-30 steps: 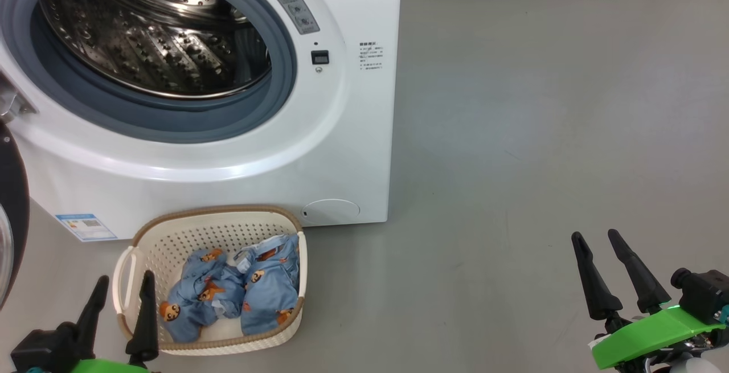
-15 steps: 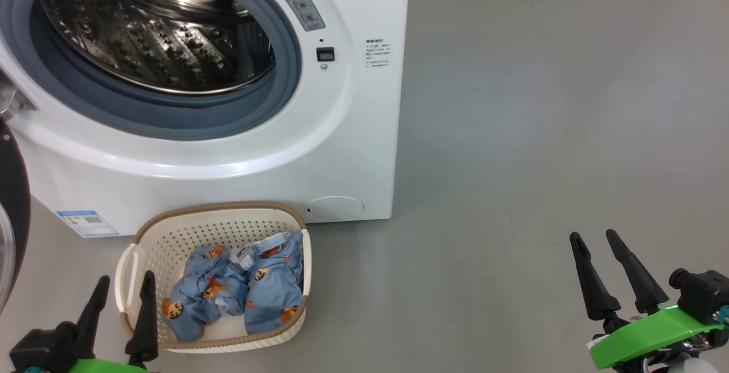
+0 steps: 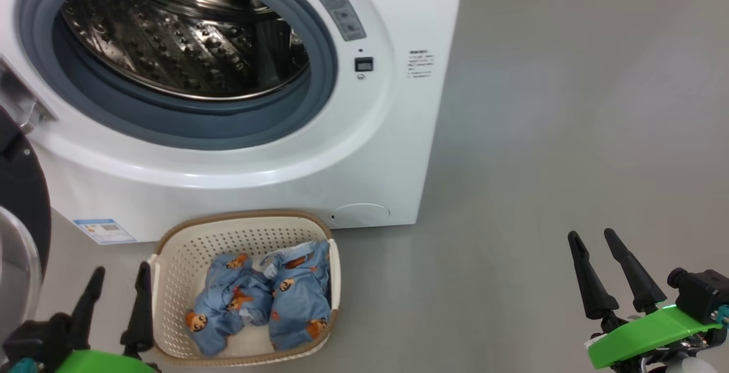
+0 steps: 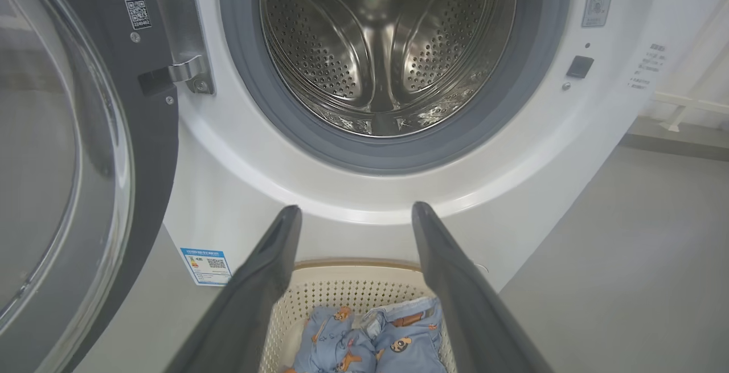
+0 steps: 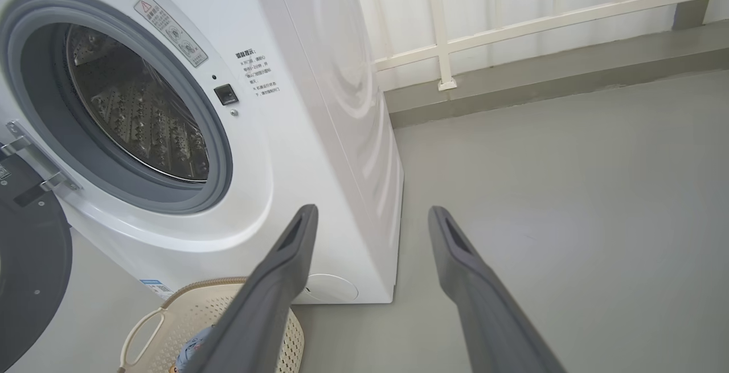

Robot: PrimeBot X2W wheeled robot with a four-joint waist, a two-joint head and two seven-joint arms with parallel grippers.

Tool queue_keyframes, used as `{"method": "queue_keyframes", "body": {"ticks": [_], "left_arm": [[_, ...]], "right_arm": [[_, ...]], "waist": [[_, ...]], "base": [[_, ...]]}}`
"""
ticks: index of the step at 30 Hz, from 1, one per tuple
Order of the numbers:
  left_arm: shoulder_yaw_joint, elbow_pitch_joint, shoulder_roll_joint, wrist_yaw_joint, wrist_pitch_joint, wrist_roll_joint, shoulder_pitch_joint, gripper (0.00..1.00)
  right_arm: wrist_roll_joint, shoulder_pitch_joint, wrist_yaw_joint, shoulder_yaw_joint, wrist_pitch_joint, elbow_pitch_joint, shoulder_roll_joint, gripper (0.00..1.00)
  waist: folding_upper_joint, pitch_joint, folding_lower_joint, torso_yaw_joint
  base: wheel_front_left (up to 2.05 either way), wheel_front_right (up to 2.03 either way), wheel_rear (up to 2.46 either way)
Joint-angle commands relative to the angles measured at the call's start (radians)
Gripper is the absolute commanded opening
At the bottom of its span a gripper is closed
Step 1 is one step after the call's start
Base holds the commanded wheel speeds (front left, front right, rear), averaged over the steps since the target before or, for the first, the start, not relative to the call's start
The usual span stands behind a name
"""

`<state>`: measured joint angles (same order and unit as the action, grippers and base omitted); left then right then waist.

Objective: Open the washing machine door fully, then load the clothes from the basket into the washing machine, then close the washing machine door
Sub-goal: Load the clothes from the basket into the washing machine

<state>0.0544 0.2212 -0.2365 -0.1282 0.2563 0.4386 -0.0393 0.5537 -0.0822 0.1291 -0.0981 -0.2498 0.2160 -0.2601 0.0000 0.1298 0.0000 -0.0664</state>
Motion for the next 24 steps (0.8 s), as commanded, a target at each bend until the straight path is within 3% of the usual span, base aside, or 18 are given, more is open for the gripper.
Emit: {"method": "queue_keyframes", "body": {"ticks": [1,6,24], "left_arm": [[-0.043,-0.022,-0.029,-0.002,0.006,-0.003,-0.052,1.00],[-0.043,-0.030,-0.023,-0.002,0.006,-0.019,-0.058,1.00],[0.007,0.037,0.028,-0.002,0.006,-0.010,-0.073,1.00]], "right_arm": [[-0.014,-0.019,0.002,-0.020,-0.012,-0.027,-0.011,1.00],[-0.014,-0.025,0.002,-0.018,-0.012,-0.027,-0.009,1.00],[-0.021,-0.052,0.002,-0.015,-0.012,-0.040,0.003,1.00]], "waist": [[0.0000,0.006,0.0000,0.000],[0.0000,0.016,0.0000,0.001],[0.0000,0.077,0.0000,0.001]], "base": [[0.50,-1.45,0.95],[0.33,-0.81,0.48],[0.01,-0.01,0.00]]}}
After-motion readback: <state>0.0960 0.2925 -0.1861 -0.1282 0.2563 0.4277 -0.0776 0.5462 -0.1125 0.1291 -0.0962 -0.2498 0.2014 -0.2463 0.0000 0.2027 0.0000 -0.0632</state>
